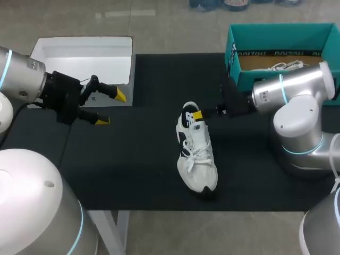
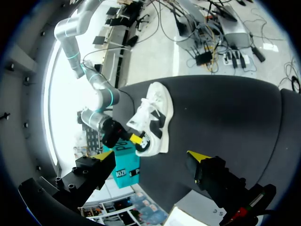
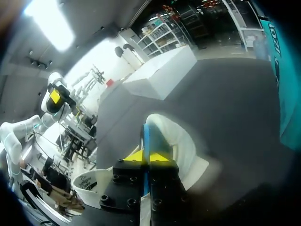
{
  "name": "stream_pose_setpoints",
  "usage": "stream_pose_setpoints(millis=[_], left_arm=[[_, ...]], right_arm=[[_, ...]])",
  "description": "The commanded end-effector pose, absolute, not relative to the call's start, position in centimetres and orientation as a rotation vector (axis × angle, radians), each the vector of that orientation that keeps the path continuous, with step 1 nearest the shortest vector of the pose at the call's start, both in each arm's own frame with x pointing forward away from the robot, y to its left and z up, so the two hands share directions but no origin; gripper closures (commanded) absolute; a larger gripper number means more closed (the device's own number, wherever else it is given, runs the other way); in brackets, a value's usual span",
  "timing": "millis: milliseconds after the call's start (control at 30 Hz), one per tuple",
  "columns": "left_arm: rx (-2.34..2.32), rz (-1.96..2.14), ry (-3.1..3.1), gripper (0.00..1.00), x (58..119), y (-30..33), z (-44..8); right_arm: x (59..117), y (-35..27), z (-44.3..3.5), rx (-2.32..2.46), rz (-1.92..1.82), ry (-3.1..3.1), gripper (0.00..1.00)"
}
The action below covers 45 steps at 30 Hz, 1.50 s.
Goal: Take the shoe out of the shoebox, open the shoe tongue, remove and reinsert the insole, then place the shoe into the shoebox
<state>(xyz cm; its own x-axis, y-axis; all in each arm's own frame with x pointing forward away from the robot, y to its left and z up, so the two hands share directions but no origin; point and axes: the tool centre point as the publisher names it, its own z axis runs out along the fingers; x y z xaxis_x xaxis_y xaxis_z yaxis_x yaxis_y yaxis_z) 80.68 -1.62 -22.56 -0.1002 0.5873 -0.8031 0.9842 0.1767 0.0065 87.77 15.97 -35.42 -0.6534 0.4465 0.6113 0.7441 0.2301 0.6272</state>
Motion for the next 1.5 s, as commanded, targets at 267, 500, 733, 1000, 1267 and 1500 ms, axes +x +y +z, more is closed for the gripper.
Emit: stream_pose_setpoints(millis=[267,500,733,1000,1267,1500], left_arm=[[1.492,-0.739,1.778,0.0,80.6,-1.6,-22.5],[1.492,-0.739,1.778,0.0,80.6,-1.6,-22.5],[1.492,-0.739,1.778,0.0,80.6,-1.6,-22.5],[1.492,-0.739,1.778,0.0,80.6,-1.6,-22.5],[1.492,-0.739,1.778,0.0,80.6,-1.6,-22.5],[1.492,-0.739,1.778,0.0,80.6,-1.6,-22.5]], right_arm=[[85.6,16.1,-37.3,-1.137,-1.393,-2.174,1.0],[85.1,16.1,-38.2,-1.161,-1.374,-2.175,1.0],[85.1,16.5,-37.0,-1.163,-1.396,-2.194,0.25],[85.6,16.6,-35.1,-1.153,-1.44,-2.228,0.0],[86.3,16.5,-33.8,-1.142,-1.485,-2.261,0.0],[87.2,16.2,-32.0,-1.14,-1.57,-2.303,0.0]])
